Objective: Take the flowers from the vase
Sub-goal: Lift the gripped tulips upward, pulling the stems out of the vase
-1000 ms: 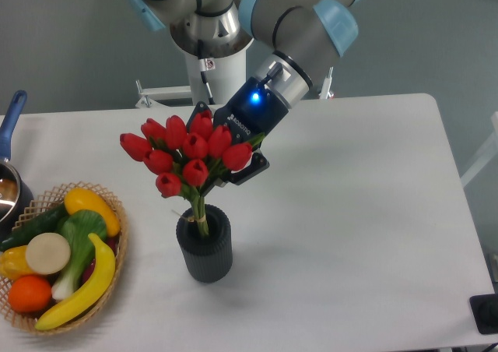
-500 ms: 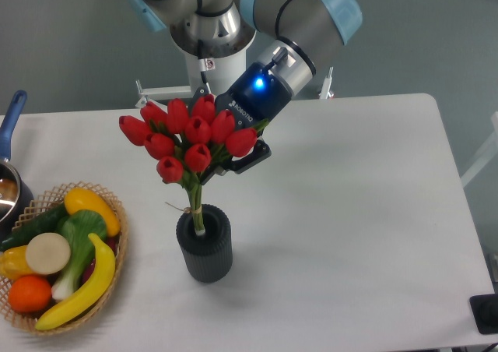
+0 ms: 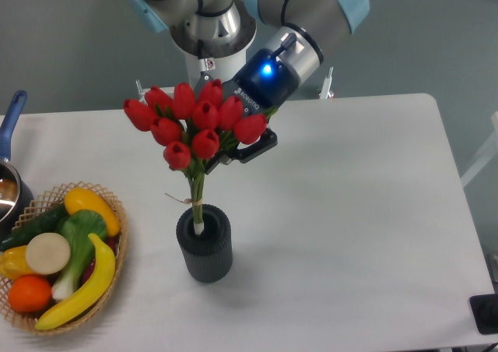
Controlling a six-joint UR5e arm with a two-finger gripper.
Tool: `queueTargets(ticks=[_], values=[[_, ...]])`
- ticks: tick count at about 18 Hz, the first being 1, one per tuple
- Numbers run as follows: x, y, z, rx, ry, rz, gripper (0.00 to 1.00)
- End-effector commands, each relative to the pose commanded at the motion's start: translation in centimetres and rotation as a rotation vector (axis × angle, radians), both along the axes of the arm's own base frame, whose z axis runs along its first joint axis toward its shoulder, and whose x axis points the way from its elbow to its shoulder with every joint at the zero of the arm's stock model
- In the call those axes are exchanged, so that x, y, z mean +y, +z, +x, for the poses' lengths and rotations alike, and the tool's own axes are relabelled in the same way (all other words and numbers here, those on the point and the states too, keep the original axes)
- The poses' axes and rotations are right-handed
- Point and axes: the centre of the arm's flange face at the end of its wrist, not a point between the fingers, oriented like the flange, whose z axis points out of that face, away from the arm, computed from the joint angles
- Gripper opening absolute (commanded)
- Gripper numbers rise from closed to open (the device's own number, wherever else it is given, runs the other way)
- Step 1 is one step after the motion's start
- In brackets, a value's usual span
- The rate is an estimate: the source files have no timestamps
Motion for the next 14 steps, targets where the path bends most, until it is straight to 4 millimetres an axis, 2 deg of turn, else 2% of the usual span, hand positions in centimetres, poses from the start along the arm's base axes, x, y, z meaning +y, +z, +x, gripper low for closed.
queueTargets(ticks=[6, 9, 14], values=[[-0.3, 0.6, -0.3, -0.017, 0.001, 0.021, 0.55], [-1.2, 1.0, -1.2, -0.035, 0.011, 0.052, 0.55], [-1.5, 2.5, -2.0, -0.068, 0.035, 0.043, 0.55]])
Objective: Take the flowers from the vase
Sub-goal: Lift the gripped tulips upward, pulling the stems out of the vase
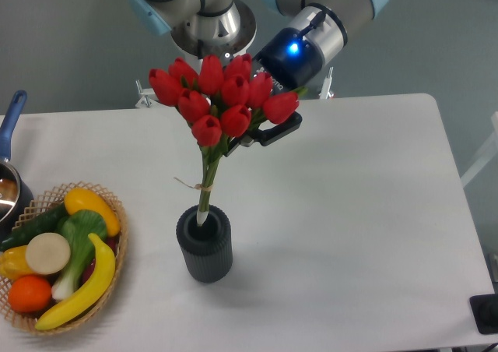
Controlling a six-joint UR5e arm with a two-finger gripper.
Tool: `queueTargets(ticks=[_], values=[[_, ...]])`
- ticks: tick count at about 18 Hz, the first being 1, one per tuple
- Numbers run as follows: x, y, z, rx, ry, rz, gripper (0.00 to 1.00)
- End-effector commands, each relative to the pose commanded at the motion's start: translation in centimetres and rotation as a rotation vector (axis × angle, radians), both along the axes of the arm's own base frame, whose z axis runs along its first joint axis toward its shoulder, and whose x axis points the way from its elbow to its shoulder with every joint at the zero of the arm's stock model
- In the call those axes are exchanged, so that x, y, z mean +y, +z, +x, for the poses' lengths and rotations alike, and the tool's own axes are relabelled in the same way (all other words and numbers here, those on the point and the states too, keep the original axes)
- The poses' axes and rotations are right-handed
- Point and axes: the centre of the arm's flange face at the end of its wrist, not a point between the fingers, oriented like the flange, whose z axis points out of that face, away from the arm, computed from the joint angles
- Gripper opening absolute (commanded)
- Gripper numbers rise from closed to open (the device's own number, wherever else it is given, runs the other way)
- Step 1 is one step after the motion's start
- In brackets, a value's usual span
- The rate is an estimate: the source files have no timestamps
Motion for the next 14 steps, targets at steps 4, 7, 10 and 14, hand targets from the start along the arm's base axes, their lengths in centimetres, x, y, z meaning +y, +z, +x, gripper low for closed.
queueTargets(ticks=[4, 7, 10, 14], values=[[-0.27, 0.28, -0.37, -0.007, 0.010, -0.003, 0.55], [-0.28, 0.56, -0.54, -0.010, 0.013, -0.004, 0.55], [-0.29, 0.79, -0.51, -0.013, 0.015, -0.004, 0.55], [-0.52, 1.01, -0.80, -0.011, 0.021, -0.004, 0.55]])
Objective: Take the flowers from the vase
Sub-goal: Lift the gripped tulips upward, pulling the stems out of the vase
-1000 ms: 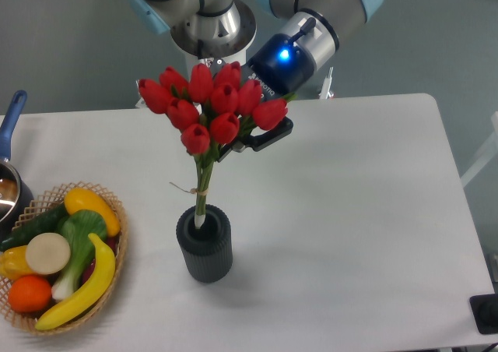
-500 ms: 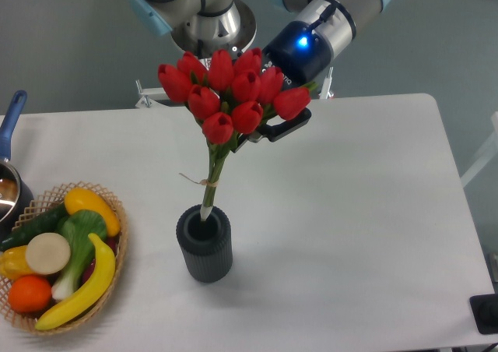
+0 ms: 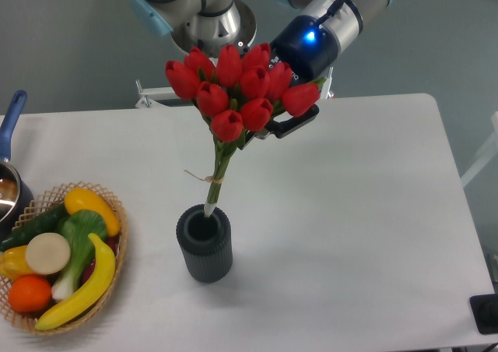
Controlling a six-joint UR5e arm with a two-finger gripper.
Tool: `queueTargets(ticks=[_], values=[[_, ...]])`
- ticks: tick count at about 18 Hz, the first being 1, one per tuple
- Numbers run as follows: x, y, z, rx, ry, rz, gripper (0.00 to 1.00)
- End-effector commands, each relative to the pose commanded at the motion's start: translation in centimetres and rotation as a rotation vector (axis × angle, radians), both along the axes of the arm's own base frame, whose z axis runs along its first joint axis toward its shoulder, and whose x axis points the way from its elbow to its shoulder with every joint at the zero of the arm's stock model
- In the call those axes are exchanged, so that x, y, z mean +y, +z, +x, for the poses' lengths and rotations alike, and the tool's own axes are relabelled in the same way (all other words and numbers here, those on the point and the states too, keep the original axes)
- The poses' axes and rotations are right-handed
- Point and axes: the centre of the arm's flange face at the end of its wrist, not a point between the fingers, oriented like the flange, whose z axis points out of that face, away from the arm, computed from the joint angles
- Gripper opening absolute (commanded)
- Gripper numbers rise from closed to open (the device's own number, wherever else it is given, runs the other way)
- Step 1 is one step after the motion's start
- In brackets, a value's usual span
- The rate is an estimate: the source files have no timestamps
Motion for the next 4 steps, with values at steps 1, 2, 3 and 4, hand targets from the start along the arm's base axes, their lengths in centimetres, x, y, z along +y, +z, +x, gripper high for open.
queueTargets(ticks=[1, 2, 3, 4], values=[[-0.04, -0.08, -0.11, -0.001, 0.002, -0.001, 0.55], [-0.06, 0.00, -0.06, -0.001, 0.002, 0.000, 0.55], [-0.04, -0.08, -0.11, -0.003, 0.002, -0.001, 0.55], [-0.23, 0.00, -0.24, -0.001, 0.006, 0.000, 0.55]])
